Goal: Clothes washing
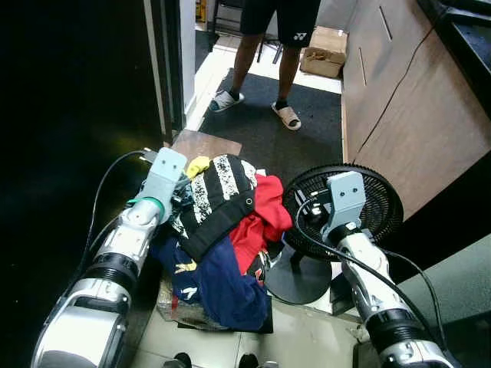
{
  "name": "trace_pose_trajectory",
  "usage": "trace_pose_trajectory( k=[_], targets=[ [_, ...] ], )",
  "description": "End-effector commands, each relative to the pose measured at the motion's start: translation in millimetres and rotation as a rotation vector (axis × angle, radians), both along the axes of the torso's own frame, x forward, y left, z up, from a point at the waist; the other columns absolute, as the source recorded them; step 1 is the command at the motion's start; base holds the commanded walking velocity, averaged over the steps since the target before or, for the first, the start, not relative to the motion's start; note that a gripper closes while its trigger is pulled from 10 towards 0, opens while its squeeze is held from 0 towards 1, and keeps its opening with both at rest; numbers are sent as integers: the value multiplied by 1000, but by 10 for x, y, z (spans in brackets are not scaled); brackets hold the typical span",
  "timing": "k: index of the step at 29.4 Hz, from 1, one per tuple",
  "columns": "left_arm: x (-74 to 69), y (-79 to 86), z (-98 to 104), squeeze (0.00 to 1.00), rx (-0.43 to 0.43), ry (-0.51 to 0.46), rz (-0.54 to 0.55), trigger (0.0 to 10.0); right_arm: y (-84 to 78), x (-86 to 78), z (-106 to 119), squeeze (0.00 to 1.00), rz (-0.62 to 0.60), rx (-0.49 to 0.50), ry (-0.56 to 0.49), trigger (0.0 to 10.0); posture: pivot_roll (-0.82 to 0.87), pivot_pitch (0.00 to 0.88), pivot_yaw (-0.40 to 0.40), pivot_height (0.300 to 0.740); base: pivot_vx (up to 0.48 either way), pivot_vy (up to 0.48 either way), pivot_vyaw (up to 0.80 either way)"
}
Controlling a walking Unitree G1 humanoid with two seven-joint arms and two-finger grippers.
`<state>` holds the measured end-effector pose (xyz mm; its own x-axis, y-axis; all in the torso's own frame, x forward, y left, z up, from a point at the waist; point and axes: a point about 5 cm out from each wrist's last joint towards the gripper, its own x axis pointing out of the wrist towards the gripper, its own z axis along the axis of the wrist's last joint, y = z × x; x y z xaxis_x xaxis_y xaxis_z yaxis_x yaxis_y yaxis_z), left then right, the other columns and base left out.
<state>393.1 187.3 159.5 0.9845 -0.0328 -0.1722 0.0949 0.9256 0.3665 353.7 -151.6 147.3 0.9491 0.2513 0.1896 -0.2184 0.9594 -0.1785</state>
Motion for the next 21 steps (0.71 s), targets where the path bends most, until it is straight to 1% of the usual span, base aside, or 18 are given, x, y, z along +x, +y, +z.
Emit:
trace_pose_trajectory(
  k=[1,5,6,8,9,11,12,13,14,15,16,17,21],
  targets=[
    [-32,33,-111,1000,-15,39,-12,10000,-27,-35,-87,0,-4,-11,32,10000,34,212,-68,740,0,0,0],
    [-32,33,-111,1000,-15,39,-12,10000,-27,-35,-87,0,-4,-11,32,10000,34,212,-68,740,0,0,0],
    [-51,27,-159,1000,-25,55,-23,10000,-26,-30,-85,0,-3,-12,33,10000,35,213,-71,740,0,0,0],
    [-51,27,-159,1000,-25,55,-23,10000,-26,-30,-85,0,-3,-12,33,10000,35,213,-71,740,0,0,0],
    [-70,-8,-225,1000,-25,77,-30,10000,-28,-26,-81,0,-2,-12,34,10000,33,220,-70,740,0,0,0],
    [-70,-8,-225,1000,-25,77,-30,10000,-28,-26,-81,0,-2,-12,34,10000,33,220,-70,740,0,0,0],
    [-87,-53,-293,1000,-27,102,-31,10000,-26,-29,-79,0,-2,-12,36,10000,29,227,-69,740,0,0,0],
    [-99,-87,-346,71,-26,119,-25,10000,-21,-38,-86,0,-1,-12,39,10000,28,234,-67,740,0,0,0],
    [-99,-87,-346,71,-26,119,-25,10000,-21,-38,-86,0,-1,-12,39,10000,28,234,-67,740,0,0,0],
    [-103,-97,-374,0,-33,125,1,10000,-12,-53,-101,0,0,-11,44,10000,23,242,-65,740,0,0,0],
    [-103,-97,-385,0,-40,126,19,10000,-5,-67,-111,0,0,-10,48,10000,23,242,-65,740,0,0,0],
    [-99,-50,-383,0,-52,121,55,0,2,-88,-125,0,0,-9,55,10000,22,248,-60,740,0,0,0],
    [-98,-25,-382,0,-56,119,64,0,4,-93,-128,0,-1,-8,57,10000,22,248,-60,740,0,0,0]
  ],
)
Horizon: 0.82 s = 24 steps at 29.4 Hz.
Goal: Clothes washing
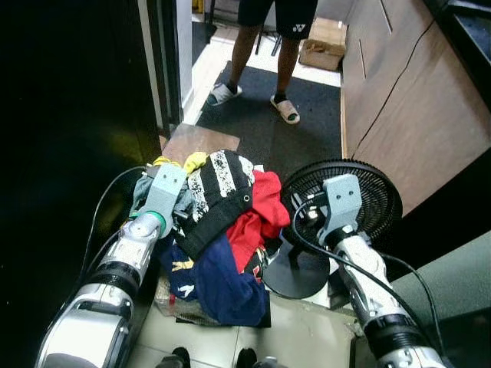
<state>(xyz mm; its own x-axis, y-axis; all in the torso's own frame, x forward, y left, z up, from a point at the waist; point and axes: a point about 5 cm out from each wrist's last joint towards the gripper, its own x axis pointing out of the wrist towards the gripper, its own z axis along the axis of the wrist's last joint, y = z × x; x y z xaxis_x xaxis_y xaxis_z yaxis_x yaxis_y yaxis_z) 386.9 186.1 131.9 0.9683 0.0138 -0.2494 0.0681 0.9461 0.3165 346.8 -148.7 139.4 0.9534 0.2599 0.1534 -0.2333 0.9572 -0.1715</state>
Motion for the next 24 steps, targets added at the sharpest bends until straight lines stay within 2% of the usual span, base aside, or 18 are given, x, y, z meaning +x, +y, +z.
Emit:
trace_pose_trajectory(
  k=[1,4,10,20,24],
  targets=[
    [-41,8,-112,0,-9,38,11,0,-27,-26,-48,0,-10,-6,19,10000,22,251,-57,740,0,0,0],
    [-62,94,-110,0,-23,24,42,0,-34,-28,-45,0,-14,-4,21,10000,23,252,-58,740,0,0,0],
    [-60,142,-64,0,-49,-6,68,0,-24,-25,-36,0,-13,-2,23,10000,29,245,-58,740,0,0,0],
    [-68,158,-6,0,-70,-44,55,0,-10,-21,-25,0,-14,2,22,10000,34,239,-55,740,0,0,0],
    [-121,159,64,0,-85,-86,32,0,-33,-14,-7,0,-25,5,18,10000,35,226,-49,740,0,0,0]
  ],
)
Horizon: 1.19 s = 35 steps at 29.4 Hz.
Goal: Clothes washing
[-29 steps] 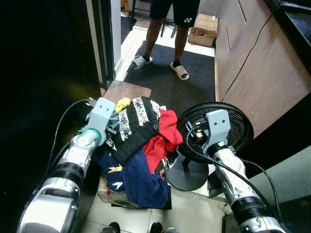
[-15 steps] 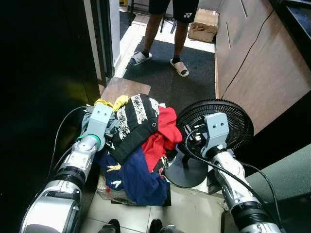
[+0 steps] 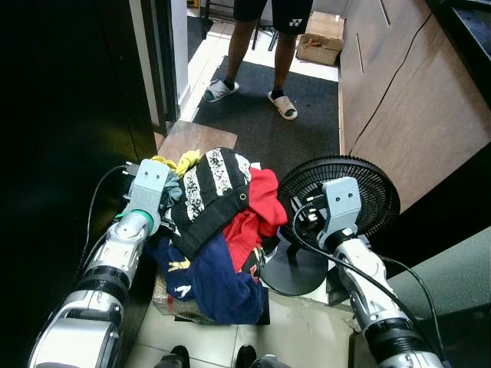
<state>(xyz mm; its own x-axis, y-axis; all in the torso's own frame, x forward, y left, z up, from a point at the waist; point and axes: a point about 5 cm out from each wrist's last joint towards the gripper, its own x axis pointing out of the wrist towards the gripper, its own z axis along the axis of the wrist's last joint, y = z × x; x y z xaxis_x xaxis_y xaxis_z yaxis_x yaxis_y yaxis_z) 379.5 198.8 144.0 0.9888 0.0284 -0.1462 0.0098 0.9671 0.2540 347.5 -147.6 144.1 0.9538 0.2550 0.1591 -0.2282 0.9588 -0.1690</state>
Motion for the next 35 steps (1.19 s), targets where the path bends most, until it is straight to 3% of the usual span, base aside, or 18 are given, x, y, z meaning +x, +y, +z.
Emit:
trace_pose_trajectory(
  k=[1,8,9,10,11,13,16,18,20,22,25,27,28,30,35],
  targets=[
    [-47,31,-57,0,-16,21,1,0,-45,-21,-54,0,-20,1,23,10000,35,226,-49,740,0,0,0],
    [-67,-7,106,0,-87,-36,-16,0,-69,-10,-41,0,-28,1,18,10000,36,206,-50,740,0,0,0],
    [-92,-107,484,0,-263,-169,-63,10000,-93,5,-24,0,-35,-1,12,10000,37,182,-54,740,0,0,0],
    [-92,-107,484,0,-263,-169,-63,10000,-93,5,-24,0,-35,-1,12,10000,37,182,-54,740,0,0,0],
    [-112,-133,648,0,-333,-223,-81,10000,-101,11,-14,0,-37,-2,9,10000,38,178,-55,740,0,0,0],
    [-112,-133,648,0,-333,-223,-81,10000,-101,11,-14,0,-37,-2,9,10000,38,178,-55,740,0,0,0],
    [-199,-205,1157,0,-469,-383,-145,10000,-105,17,52,0,-37,-2,-16,10000,41,149,-60,740,0,0,0],
    [-237,-232,1256,0,-480,-411,-167,10000,-99,12,83,0,-35,0,-29,10000,44,140,-62,740,0,0,0],
    [-287,-267,1348,0,-455,-440,-194,10000,-91,0,132,0,-33,6,-49,10000,44,134,-64,740,0,0,0],
    [-447,-389,1490,0,-326,-501,-252,10000,-75,-51,274,0,-31,16,-111,10000,52,110,-63,740,0,0,0],
    [-513,-446,1519,0,-283,-522,-272,10000,-68,-77,329,0,-30,14,-138,10000,52,107,-62,740,0,0,0],
    [-675,-562,1651,0,-314,-553,-315,10000,-67,-130,504,0,-38,38,-198,10000,53,94,-61,740,0,0,0],
    [-675,-562,1651,0,-314,-553,-315,10000,-67,-130,504,0,-38,38,-198,10000,53,94,-61,740,0,0,0],
    [-858,-674,1729,0,-276,-580,-355,10000,-51,-228,761,0,-48,65,-285,10000,54,79,-59,740,0,0,0],
    [-944,-704,1649,0,-271,-551,-359,10000,-32,-298,869,0,-54,75,-323,10000,54,73,-59,740,0,0,0]
  ],
)
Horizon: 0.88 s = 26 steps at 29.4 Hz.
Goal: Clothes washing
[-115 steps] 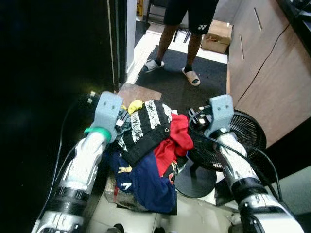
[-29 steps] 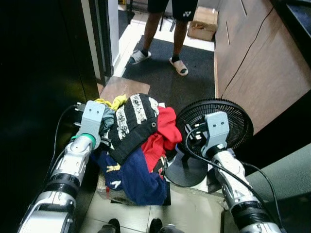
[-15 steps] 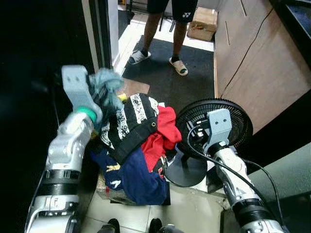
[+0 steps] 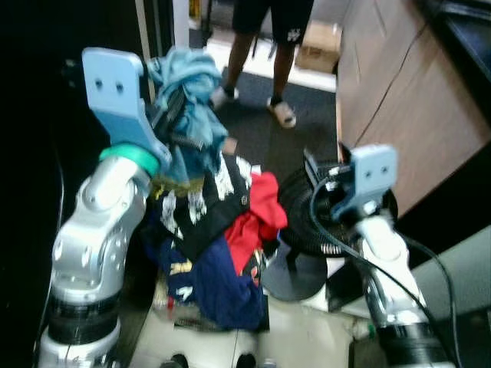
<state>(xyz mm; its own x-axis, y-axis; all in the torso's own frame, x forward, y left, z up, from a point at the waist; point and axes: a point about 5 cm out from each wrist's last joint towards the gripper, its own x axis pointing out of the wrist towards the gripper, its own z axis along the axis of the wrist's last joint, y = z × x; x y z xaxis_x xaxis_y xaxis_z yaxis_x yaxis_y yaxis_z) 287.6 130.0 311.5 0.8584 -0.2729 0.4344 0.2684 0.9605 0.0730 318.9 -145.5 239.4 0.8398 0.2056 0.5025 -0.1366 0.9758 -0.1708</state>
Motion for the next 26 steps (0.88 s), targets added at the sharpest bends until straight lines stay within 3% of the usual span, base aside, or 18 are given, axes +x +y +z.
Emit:
trace_pose_trajectory(
  k=[1,4,9,19,24,26],
  targets=[
    [-26,-3,-87,0,4,32,2,10000,-54,-25,-90,0,-23,11,40,10000,54,64,-55,740,0,0,0],
    [-22,12,-184,0,24,53,21,10000,-68,-43,-108,0,-30,11,48,10000,55,62,-56,740,0,0,0],
    [111,116,-482,0,57,122,128,10000,-173,-47,-264,0,-79,-22,106,10000,53,48,-56,740,0,0,0],
    [207,107,-505,0,30,119,168,10000,-176,26,-109,0,-80,-53,79,10000,33,1,-75,740,0,0,0],
    [298,26,-436,0,60,69,148,10000,-156,89,-106,0,-90,-32,75,10000,36,0,-40,740,0,0,0],
    [360,45,-388,0,90,58,137,10000,-139,89,-151,0,-113,-3,75,10000,37,0,9,740,0,0,0]
  ],
)
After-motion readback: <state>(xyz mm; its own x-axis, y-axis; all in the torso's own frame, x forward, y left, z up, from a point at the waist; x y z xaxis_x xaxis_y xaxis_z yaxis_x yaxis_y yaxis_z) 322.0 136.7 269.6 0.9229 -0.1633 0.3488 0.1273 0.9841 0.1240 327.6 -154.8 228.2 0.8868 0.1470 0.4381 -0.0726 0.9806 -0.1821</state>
